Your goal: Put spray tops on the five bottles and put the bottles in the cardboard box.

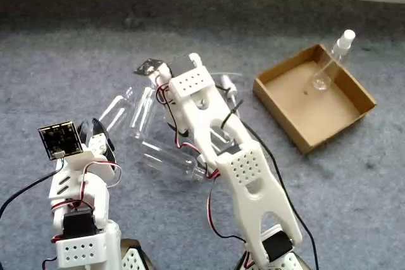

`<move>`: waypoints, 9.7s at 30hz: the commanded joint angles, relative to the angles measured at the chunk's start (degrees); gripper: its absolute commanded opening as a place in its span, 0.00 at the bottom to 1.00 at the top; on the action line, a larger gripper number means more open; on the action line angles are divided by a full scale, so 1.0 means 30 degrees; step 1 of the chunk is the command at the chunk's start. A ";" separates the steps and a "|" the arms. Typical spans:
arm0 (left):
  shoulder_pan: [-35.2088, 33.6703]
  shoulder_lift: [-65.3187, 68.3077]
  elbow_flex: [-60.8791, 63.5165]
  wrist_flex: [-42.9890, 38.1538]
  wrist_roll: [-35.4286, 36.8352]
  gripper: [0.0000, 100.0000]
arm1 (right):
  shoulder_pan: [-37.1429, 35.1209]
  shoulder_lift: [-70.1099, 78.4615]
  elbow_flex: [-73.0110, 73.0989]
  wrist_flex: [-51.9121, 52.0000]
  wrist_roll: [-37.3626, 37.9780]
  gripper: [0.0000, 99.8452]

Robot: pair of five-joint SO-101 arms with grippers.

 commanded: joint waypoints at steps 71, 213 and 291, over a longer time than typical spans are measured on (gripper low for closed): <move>0.3414 -0.0249 -0.8864 0.9905 -0.5480 0.02 | 1.0066 -4.6344 3.8755 -1.3436 -0.3575 0.17; 1.3993 4.7692 -4.7253 1.9780 1.0110 0.30 | 1.2234 -5.3495 4.8923 -1.8535 -0.5070 0.17; 1.5165 5.0535 -4.5934 1.7465 0.9143 0.11 | 1.2234 -5.3495 4.8923 -1.8535 -0.5070 0.17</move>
